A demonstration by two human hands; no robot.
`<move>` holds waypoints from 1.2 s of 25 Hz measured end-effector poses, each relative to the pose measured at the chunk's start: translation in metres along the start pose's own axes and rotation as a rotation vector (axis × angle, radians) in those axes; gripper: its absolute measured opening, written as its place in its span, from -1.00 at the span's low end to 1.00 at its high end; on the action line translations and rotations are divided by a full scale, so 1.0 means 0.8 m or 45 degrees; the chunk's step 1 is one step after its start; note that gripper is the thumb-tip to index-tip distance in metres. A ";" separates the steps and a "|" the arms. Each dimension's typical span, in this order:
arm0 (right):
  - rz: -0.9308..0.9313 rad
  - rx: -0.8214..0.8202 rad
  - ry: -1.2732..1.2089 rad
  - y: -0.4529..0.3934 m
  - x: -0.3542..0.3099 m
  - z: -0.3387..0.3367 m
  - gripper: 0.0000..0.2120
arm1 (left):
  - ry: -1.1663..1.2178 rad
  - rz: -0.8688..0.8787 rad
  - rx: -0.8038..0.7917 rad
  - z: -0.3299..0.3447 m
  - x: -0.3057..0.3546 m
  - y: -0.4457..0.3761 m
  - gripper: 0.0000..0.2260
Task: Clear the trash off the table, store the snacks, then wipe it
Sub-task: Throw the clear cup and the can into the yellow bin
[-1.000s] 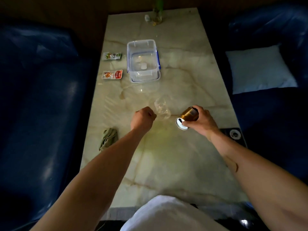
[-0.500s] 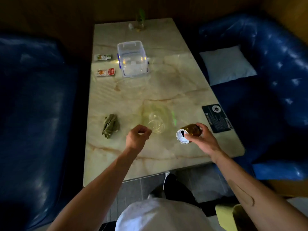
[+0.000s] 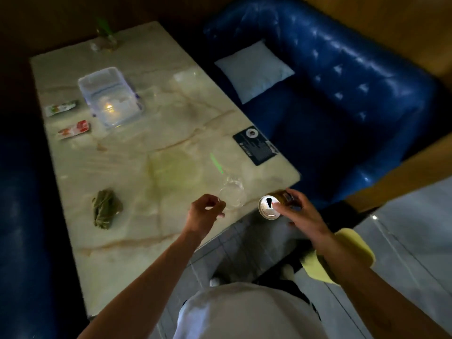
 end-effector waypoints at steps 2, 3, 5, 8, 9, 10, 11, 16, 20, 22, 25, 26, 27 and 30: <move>0.105 0.089 -0.108 0.003 0.024 -0.039 -0.44 | -0.073 -0.024 -0.087 0.044 0.009 0.000 -0.86; 0.152 0.136 -0.168 0.005 0.038 -0.060 -0.47 | -0.111 -0.042 -0.120 0.069 0.013 0.000 -0.86; 0.213 0.230 -0.287 0.010 0.067 -0.108 -0.51 | -0.191 -0.043 -0.189 0.123 0.022 0.001 -0.87; 0.279 0.364 -0.370 0.020 0.107 -0.184 -0.54 | -0.319 -0.020 -0.298 0.211 0.036 0.013 -0.87; 0.315 0.401 -0.419 0.024 0.120 -0.209 -0.54 | -0.312 -0.030 -0.331 0.240 0.039 0.019 -0.86; 0.354 0.425 -0.467 0.026 0.137 -0.237 -0.52 | -0.326 -0.038 -0.367 0.273 0.041 0.025 -0.85; 0.395 0.428 -0.491 0.029 0.152 -0.261 -0.47 | -0.353 -0.047 -0.397 0.303 0.043 0.032 -0.85; 0.544 0.504 -0.618 0.047 0.218 -0.362 -0.26 | -0.486 -0.138 -0.572 0.434 0.042 0.072 -0.90; 0.696 0.574 -0.684 0.056 0.277 -0.404 -0.35 | -0.671 -0.246 -0.678 0.507 0.029 0.097 -0.86; 0.770 0.575 -0.714 0.061 0.302 -0.409 -0.42 | -0.748 -0.237 -0.712 0.530 0.023 0.103 -0.82; 0.878 0.564 -0.750 0.065 0.333 -0.408 -0.43 | -0.817 -0.266 -0.758 0.558 0.010 0.107 -0.97; 0.910 0.562 -0.764 0.065 0.343 -0.405 -0.41 | -0.834 -0.282 -0.760 0.566 0.002 0.104 -0.88; 0.939 0.559 -0.788 0.064 0.353 -0.402 -0.38 | -0.853 -0.301 -0.753 0.573 -0.004 0.102 -0.82; 1.030 0.506 -0.845 0.047 0.386 -0.389 -0.32 | -0.959 -0.381 -0.768 0.592 -0.037 0.091 -0.83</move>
Point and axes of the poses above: each hand's wrist, its own y-axis away from the middle knuckle, its own z-axis out of the palm, x = y × z, the point moved 3 cm from there along -y, towards the middle knuckle, and after that the axes turned 7 degrees about x, right-handed, at the moved point
